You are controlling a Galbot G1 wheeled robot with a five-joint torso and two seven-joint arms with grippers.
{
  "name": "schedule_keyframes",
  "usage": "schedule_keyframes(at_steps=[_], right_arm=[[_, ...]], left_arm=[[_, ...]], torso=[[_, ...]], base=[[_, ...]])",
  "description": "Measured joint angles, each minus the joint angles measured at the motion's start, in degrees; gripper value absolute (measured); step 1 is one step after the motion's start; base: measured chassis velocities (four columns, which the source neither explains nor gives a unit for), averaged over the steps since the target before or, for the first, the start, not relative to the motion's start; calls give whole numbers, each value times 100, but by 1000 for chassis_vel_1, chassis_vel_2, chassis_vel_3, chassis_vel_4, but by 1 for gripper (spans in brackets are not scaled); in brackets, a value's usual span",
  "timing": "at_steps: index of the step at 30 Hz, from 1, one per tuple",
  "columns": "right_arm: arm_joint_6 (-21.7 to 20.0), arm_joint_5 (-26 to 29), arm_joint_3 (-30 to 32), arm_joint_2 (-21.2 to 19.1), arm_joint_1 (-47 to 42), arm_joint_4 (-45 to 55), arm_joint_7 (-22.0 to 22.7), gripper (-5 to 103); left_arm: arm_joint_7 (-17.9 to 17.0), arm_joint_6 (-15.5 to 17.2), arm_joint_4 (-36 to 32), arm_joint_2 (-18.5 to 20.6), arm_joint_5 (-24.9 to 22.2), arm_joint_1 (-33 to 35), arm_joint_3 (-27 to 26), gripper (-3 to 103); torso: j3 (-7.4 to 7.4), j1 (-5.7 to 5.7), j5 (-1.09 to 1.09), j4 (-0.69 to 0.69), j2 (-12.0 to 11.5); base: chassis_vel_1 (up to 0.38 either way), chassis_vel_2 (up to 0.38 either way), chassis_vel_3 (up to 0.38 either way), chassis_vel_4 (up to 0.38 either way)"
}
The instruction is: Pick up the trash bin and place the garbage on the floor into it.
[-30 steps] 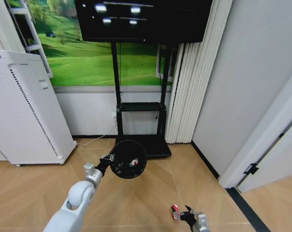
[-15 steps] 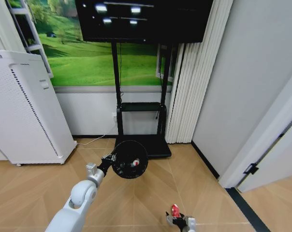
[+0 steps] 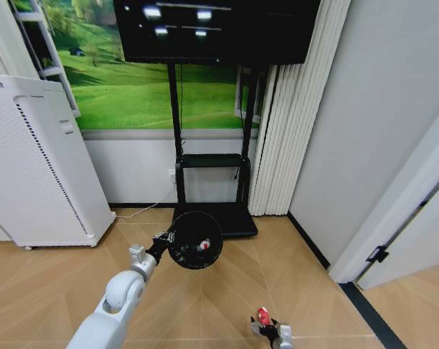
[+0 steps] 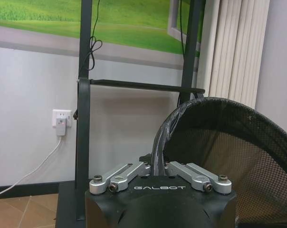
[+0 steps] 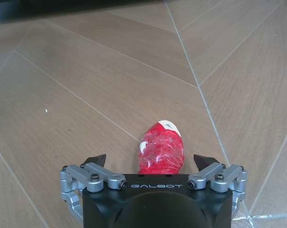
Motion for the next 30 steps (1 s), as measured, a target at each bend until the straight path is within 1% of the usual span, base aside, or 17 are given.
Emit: schedule_keyframes(at_steps=[1, 2, 4, 7, 8, 11, 13, 14, 16, 18, 23, 25, 27, 28, 30], right_arm=[[0, 6, 0, 3, 19, -44, 13, 100], [1, 13, 0, 5, 42, -96, 47, 95], [1, 22, 0, 4, 49, -113, 65, 95], [16, 33, 6, -11, 50, -114, 86, 80], [16, 33, 6, -11, 50, -114, 86, 80], [48, 44, 11, -24, 30, -82, 104, 63], [50, 47, 12, -26, 24, -71, 104, 63], [55, 54, 15, -26, 14, -59, 104, 52], [62, 61, 16, -26, 10, -58, 104, 52], [103, 62, 17, -26, -1, -58, 104, 47], [149, 42, 52, -29, -21, -30, 119, 47], [164, 50, 167, -32, -23, 105, 179, 47], [138, 242, 530, -127, -19, 559, 267, 47], [138, 242, 530, -127, -19, 559, 267, 47], [67, 390, 857, -255, -37, 931, 282, 47]], left_arm=[[-3, -1, -13, -7, -4, 0, -2, 4], [-4, -2, -34, -9, -9, 1, -5, 4], [-5, -3, -48, -9, -12, 6, -8, 4], [-9, -3, -57, -8, -11, 27, -15, 4], [-9, -3, -57, -8, -11, 27, -15, 4], [-14, -3, -69, -12, -7, 44, -14, 4], [-14, -2, -71, -12, -5, 45, -11, 4], [-15, -3, -74, -13, -4, 45, -5, 4], [-15, -2, -76, -13, -4, 45, -2, 4], [-18, -2, -88, -12, -3, 44, 1, 4], [-21, -2, -93, -10, 2, 68, 1, 4], [-23, -2, -93, -10, 9, 81, 1, 4], [-24, -2, -93, -11, 24, 99, -2, 4], [-24, -2, -93, -11, 24, 99, -2, 4], [-30, -2, -93, -12, 27, 115, -6, 4]], torso=[[0, 0, 0, 0, 0], [0, 0, 0, 0, 0], [0, 0, 1, 0, 0], [0, 0, 1, 0, 0], [0, 0, 1, 0, 0], [0, 0, 1, 0, 0], [0, 0, 0, 0, 0], [0, 0, 0, 0, 0], [-1, 0, 0, 0, 0], [0, 0, 1, 0, 0], [0, 0, 2, 0, 0], [0, 0, 2, 0, 0], [-1, 0, 1, 1, 0], [-1, 0, 1, 1, 0], [0, 0, 1, 1, 0]], base=[[0, 0, 0, 0], [0, 0, 0, 0], [0, 0, 0, 0], [0, 0, 0, 0], [0, 0, 0, 0], [0, 0, 0, 0], [0, 0, 0, 0], [0, 0, 0, 0], [0, 0, 0, 0], [0, 0, 0, 0], [0, 0, 0, 0], [0, 0, 0, 0], [0, 0, 0, 0], [0, 0, 0, 0], [0, 0, 0, 0]])
